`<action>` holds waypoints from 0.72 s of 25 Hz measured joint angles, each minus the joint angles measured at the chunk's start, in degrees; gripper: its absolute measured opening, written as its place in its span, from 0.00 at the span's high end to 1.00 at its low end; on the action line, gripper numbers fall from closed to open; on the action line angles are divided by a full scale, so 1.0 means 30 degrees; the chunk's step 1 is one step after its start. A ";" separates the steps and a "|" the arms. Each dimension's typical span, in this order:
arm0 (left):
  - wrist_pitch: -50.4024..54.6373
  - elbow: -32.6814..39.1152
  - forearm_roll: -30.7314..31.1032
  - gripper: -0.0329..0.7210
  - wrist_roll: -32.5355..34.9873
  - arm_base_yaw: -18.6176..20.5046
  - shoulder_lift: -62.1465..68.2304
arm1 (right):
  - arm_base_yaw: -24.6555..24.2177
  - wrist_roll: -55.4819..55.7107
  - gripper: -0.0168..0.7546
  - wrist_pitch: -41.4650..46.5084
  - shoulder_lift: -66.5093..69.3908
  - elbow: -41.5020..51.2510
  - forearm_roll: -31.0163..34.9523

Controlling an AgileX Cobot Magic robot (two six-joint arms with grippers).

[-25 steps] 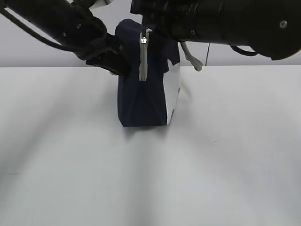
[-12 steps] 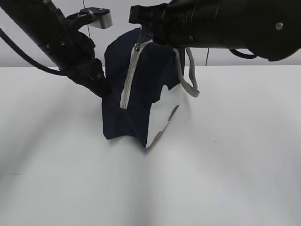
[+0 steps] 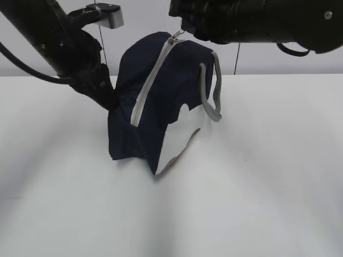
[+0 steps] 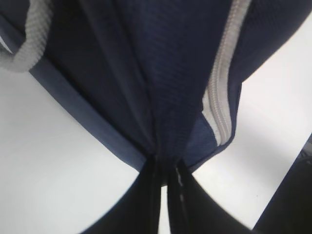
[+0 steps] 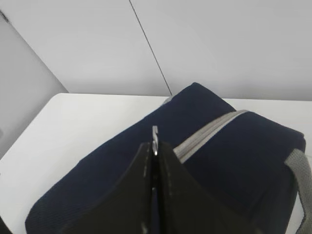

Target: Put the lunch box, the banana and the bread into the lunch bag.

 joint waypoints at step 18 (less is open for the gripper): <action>0.1166 0.0000 0.0774 0.94 0.0000 0.0000 -0.0381 | -0.1495 -0.0028 0.98 0.2635 0.3949 -0.4857 -0.0990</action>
